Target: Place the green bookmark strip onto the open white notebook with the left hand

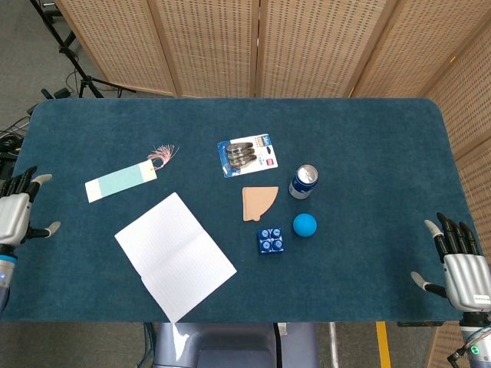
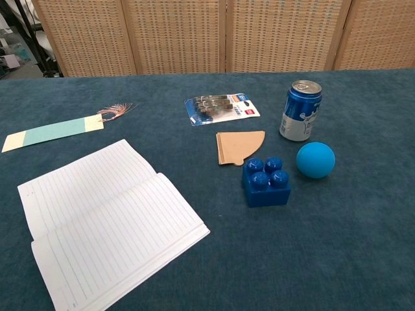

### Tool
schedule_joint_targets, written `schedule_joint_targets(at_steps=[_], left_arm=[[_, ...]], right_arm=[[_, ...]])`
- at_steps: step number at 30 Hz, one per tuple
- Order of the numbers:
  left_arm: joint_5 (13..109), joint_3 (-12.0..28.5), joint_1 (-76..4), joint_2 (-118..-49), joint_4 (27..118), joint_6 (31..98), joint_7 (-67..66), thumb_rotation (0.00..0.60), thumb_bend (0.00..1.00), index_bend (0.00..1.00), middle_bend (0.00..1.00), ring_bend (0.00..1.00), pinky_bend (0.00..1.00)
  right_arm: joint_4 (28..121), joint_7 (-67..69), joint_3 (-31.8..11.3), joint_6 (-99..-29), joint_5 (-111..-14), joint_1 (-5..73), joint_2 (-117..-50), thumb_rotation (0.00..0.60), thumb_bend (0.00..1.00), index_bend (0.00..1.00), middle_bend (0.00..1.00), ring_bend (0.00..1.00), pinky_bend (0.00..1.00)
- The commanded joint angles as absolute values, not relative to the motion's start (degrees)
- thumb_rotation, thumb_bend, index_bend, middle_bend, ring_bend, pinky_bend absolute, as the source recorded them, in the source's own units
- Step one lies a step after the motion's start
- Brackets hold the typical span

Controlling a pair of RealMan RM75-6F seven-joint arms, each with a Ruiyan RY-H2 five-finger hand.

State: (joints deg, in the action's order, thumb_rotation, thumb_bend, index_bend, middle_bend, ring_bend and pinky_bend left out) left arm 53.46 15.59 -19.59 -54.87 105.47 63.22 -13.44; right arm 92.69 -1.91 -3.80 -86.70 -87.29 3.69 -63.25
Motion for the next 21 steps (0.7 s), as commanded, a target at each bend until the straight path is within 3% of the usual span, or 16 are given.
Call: schedule_joint_targets(at_steps=[1, 11, 21], left_arm=[[42.9, 18.6, -26.4, -54.1, 102.4, 56.4, -16.4, 0.6, 0.2, 0.21, 0.0, 0.0, 0.0], [20.2, 17.7, -39.1, -57.2, 94.2, 46.8, -23.9, 0.6, 0.2, 0.3, 0.0, 0.0, 0.0], [4.7, 13.4, -48.8, -64.5, 85.0, 48.7, -33.3, 0.6, 0.17, 0.3, 0.0, 0.0, 0.0]], right_arm=[[92.5, -1.3, -3.8, -86.8, -87.4, 3.7, -63.1, 0.6, 0.19, 0.07, 0.0, 0.0, 0.02], [92.1, 1.1, -4.0, -86.9, -87.4, 3.6, -62.6, 0.6, 0.19, 0.07, 0.0, 0.0, 0.02], [91.7, 3.5, -4.0, -87.1, -87.6, 3.5, -62.3, 0.6, 0.19, 0.07, 0.0, 0.0, 0.02]])
